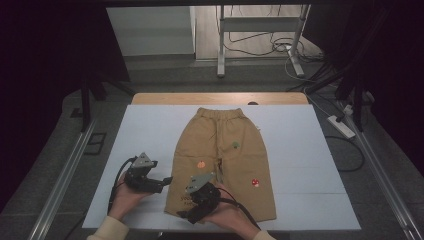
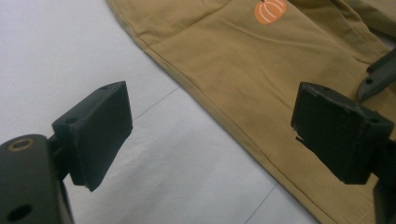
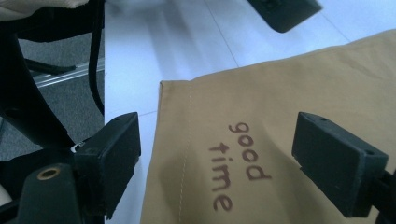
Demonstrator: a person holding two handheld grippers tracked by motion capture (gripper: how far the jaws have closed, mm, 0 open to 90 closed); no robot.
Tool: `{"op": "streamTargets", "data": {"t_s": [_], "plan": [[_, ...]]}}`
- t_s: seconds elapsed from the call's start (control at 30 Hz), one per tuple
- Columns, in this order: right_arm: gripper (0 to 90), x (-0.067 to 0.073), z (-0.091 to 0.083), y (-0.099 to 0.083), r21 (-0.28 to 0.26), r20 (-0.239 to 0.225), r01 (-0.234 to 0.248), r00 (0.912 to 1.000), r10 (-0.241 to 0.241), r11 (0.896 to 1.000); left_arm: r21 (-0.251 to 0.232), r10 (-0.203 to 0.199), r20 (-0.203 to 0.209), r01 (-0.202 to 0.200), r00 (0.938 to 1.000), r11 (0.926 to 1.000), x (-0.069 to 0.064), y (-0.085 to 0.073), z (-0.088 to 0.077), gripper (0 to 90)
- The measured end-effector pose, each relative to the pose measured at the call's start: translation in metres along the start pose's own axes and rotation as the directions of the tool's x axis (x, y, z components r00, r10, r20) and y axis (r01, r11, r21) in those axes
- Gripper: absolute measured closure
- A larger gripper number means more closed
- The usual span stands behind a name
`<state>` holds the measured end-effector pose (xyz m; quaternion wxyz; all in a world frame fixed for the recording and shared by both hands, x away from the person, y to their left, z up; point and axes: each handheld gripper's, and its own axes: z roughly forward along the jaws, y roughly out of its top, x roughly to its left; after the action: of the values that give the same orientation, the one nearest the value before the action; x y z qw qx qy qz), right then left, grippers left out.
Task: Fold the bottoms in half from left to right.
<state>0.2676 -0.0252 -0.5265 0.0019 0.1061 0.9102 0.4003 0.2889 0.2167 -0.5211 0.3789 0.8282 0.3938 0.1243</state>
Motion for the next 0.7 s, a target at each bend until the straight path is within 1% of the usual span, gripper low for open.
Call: {"op": "streamTargets", "data": {"t_s": [0.23, 0.33, 0.37, 0.5, 0.6, 0.67, 0.7], "plan": [[16.1, 0.004, 0.011, 0.007, -0.002, -0.010, 0.016, 0.9998, -0.016, 1.000, 0.006, -0.006, -0.007, 0.006, 1.0000, 1.0000, 0.002, 0.000, 0.000, 12.5], [16.1, 0.007, 0.017, 0.009, 0.011, -0.013, 0.029, 0.9995, -0.029, 1.000, 0.006, -0.014, -0.017, 0.014, 0.9998, 0.9999, 0.002, -0.001, 0.000, 12.5], [16.1, 0.007, 0.017, 0.009, 0.011, -0.013, 0.029, 0.9995, -0.029, 1.000, 0.006, -0.014, -0.017, 0.014, 0.9998, 0.9999, 0.002, -0.001, 0.000, 12.6], [16.5, 0.011, 0.026, 0.012, 0.021, -0.029, 0.038, 0.9989, -0.037, 0.999, 0.005, -0.014, -0.018, 0.014, 0.9997, 0.9999, 0.003, -0.001, 0.000, 12.6], [16.7, 0.013, 0.031, 0.013, 0.023, -0.024, 0.044, 0.9988, -0.043, 0.999, 0.009, -0.018, -0.019, 0.018, 0.9997, 0.9998, 0.003, -0.002, 0.000, 12.6], [18.7, 0.013, 0.034, 0.015, 0.030, -0.019, 0.051, 0.9985, -0.051, 0.998, 0.007, -0.021, -0.019, 0.021, 0.9996, 0.9998, 0.004, -0.002, 0.000, 12.6], [19.2, 0.014, 0.036, 0.016, 0.024, -0.016, 0.051, 0.9986, -0.050, 0.998, 0.007, -0.022, -0.020, 0.023, 0.9996, 0.9997, 0.004, -0.002, 0.000, 12.6]]}}
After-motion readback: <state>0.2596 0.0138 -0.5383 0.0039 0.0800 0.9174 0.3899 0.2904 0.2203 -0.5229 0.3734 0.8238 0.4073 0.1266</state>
